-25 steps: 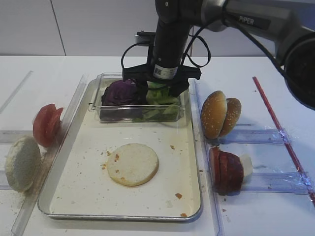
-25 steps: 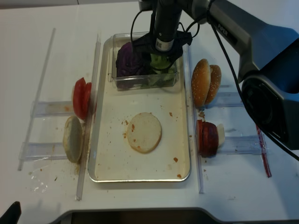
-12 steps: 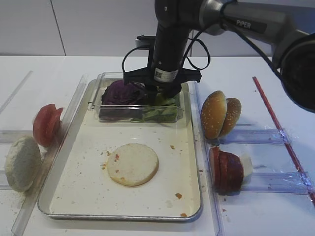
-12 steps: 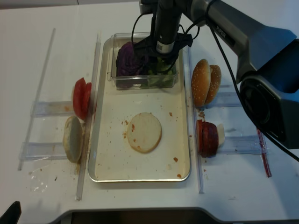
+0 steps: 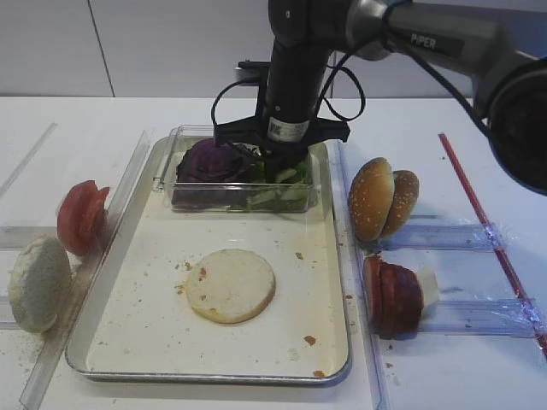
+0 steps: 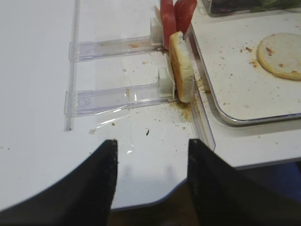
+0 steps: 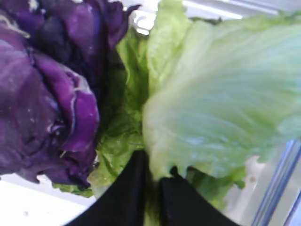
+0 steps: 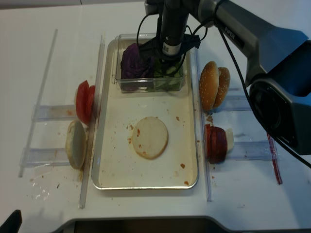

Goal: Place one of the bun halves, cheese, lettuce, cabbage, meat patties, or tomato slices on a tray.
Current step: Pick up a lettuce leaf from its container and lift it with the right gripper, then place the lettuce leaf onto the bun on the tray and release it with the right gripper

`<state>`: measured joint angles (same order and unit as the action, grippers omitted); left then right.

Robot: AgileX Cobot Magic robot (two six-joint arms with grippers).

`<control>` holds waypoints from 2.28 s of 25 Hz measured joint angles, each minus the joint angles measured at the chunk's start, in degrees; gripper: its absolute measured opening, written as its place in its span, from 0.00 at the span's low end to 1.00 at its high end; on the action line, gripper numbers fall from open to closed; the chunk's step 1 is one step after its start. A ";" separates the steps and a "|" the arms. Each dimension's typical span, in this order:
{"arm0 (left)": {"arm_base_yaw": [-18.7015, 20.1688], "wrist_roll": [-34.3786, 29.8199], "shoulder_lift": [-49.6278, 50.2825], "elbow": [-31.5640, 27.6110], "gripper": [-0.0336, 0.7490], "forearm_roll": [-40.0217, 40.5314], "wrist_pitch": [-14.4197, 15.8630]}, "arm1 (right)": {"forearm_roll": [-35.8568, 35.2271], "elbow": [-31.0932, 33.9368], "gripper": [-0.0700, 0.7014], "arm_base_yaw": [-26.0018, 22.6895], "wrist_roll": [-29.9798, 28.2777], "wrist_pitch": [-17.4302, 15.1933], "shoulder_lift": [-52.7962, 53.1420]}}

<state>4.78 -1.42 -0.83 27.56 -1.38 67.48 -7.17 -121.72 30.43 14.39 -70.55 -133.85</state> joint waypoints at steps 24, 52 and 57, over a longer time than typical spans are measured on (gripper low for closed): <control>0.00 0.00 0.00 0.00 0.47 0.00 -0.10 | -1.25 0.00 0.18 0.00 -0.07 -0.53 9.04; 0.00 0.00 -0.02 0.00 0.47 0.00 -0.10 | -4.28 21.58 0.18 7.32 -1.46 -0.66 23.43; 0.00 0.00 -0.02 0.00 0.47 0.00 -0.10 | -4.78 25.32 0.18 10.17 -1.59 -0.48 23.43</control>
<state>4.78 -1.42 -0.85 27.56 -1.38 67.38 -11.95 -96.40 40.60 12.80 -71.03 -110.42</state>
